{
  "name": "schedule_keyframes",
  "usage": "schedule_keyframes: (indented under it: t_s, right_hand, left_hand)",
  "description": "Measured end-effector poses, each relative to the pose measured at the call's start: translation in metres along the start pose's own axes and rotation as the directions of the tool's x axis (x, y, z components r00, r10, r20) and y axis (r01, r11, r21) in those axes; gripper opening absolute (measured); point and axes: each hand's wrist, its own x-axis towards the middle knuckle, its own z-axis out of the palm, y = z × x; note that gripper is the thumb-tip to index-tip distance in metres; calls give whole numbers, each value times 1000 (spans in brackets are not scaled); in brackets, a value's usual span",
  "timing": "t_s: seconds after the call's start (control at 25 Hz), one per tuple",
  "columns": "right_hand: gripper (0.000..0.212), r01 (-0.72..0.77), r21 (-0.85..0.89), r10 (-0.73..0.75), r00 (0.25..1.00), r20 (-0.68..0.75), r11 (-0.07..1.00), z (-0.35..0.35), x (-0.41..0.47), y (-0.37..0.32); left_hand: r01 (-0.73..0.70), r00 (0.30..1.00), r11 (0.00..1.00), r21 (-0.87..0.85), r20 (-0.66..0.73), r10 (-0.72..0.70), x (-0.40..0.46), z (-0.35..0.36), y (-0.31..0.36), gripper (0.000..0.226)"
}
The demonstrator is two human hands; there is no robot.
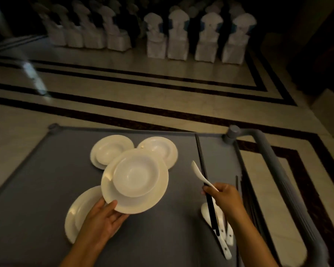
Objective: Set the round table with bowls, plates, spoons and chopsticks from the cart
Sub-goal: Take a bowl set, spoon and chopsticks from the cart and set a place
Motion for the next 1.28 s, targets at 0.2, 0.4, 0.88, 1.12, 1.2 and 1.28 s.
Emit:
schedule_keyframes:
  t_s: [0.2,0.4,0.88,1.12,1.2,1.28]
  right_hand:
    - [17,188,7,-178,920,350,982,73,5,-72]
    - [23,429,-7,-306,655,691,903,164,-52,-124]
    - [21,536,179,-129,-130,983,825,292,-410,-51]
    - [26,579,250,60,-462,885,776,277,-603,37]
    - [25,594,271,140,-553,821,758,265,-660,65]
    - [24,595,304,196,-629,752,744,253,-708,88]
  left_hand:
    - [-186,951,971,-151,-276,139,-55,-38,17,38]
    - [-455,764,870,-188,-585,273,-152,-100,10,33]
    - [-830,198,548,-103,-973,118,-487,-202,-146,27]
    - [-899,-122,431,75,-989,-83,-641,-192,-261,30]
    - [-915,-215,381,133,-959,-183,-681,-183,-296,30]
    - [-922,-288,336,191,-920,-266,-711,-173,-324,29]
